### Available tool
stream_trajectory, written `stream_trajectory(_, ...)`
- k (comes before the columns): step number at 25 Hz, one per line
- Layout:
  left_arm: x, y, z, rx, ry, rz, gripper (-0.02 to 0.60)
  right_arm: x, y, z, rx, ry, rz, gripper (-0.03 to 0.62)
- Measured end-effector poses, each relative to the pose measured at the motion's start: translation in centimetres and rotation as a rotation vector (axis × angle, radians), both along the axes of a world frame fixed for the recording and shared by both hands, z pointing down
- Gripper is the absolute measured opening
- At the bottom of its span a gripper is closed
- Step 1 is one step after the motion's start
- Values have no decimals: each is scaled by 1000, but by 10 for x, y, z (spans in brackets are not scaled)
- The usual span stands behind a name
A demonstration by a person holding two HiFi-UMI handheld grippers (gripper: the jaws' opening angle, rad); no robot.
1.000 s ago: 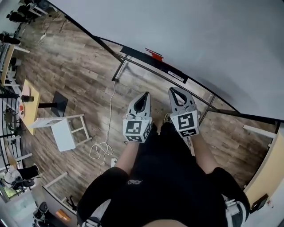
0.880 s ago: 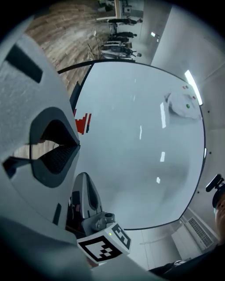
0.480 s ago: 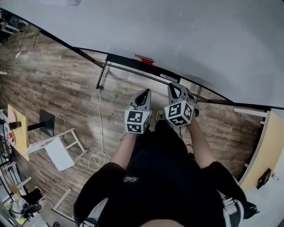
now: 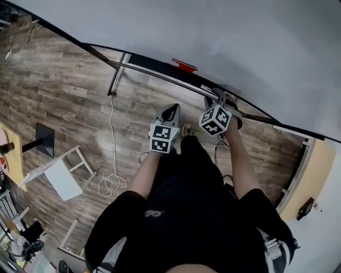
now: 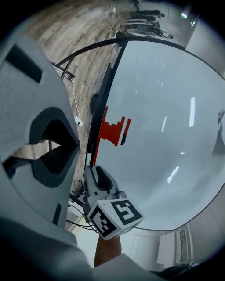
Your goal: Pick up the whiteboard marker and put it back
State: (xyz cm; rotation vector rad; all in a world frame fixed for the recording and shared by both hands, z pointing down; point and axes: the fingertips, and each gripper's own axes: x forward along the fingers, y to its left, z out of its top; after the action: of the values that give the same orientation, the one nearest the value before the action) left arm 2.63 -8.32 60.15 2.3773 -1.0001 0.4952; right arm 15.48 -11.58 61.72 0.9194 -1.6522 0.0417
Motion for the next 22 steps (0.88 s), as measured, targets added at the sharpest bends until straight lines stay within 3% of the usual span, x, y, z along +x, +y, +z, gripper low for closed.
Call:
stream_trajectory(8,-20,-19,4,-4,8,-35,6,4,-15,28,-108,80,-17,129)
stream_trajectory(15,-25,-21,15,-32,9,-57,6,10,-19,48,-165,83,4,129)
stream_trajectory(22,-22,-23,16,-30,2,-52,6,11,-17,50,-174,79,-7,77)
